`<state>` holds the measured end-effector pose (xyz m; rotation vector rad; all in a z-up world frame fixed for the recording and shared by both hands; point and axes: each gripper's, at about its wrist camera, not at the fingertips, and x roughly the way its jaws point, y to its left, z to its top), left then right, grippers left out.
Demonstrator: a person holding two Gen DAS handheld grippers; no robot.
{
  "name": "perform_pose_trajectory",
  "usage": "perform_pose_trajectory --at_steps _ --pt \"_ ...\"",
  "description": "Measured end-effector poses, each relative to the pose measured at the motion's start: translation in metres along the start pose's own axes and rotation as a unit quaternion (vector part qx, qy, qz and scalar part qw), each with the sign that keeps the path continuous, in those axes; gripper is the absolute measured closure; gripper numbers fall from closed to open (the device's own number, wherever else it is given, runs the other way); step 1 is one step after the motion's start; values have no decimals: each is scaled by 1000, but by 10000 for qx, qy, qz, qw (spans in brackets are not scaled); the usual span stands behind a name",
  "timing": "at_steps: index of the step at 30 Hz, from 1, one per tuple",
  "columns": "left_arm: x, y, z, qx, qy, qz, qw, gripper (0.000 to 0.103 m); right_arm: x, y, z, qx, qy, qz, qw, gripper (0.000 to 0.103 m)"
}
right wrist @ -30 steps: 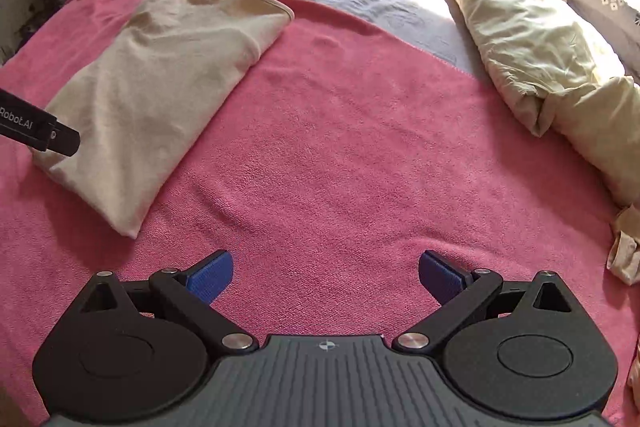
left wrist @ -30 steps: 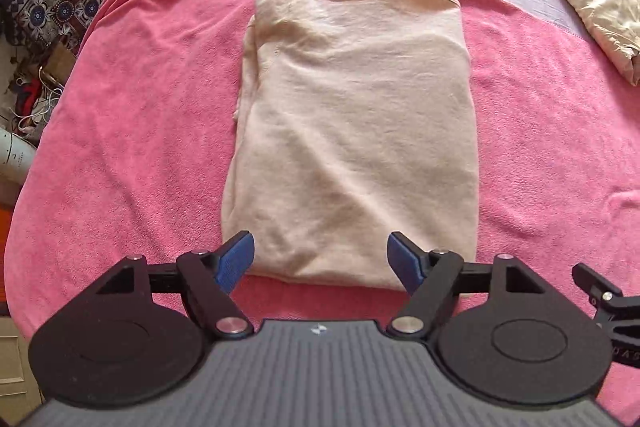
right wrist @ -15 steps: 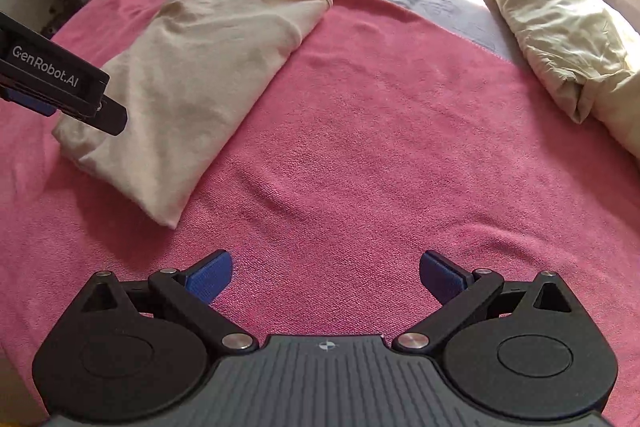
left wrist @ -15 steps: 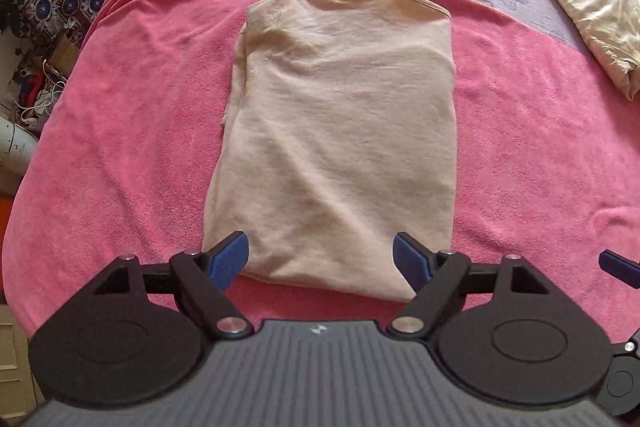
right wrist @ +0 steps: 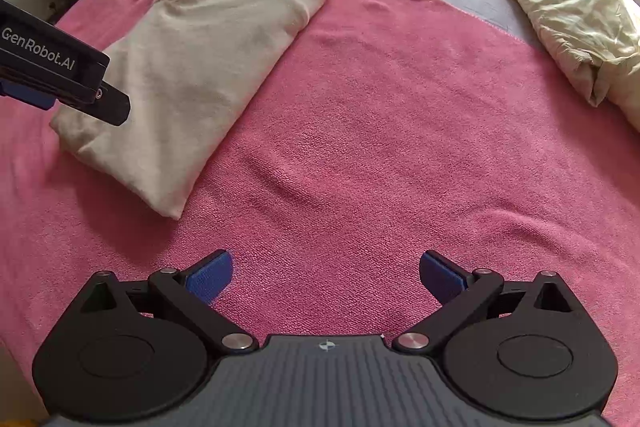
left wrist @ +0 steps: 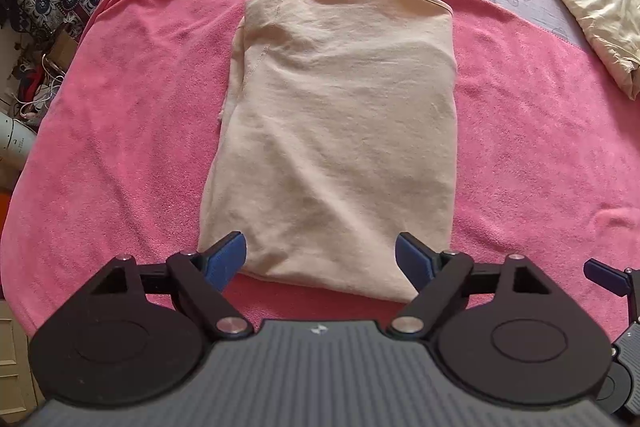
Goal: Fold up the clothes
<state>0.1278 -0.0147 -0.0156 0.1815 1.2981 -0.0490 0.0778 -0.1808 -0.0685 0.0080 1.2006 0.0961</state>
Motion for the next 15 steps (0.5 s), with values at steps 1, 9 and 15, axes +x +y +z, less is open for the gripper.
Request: perform_pose_trajectory --at_steps 1,9,15 --pt "0 0 0 5 -6 -6 10000 16 1 0 0 -4 26 2 10000 2" --pt "0 3 3 -82 -249 -1 9997 4 8 -1 -2 42 169 -7 9998 2" --pt "3 3 6 -43 -259 -26 9997 4 12 -3 -1 114 221 -19 9997 2"
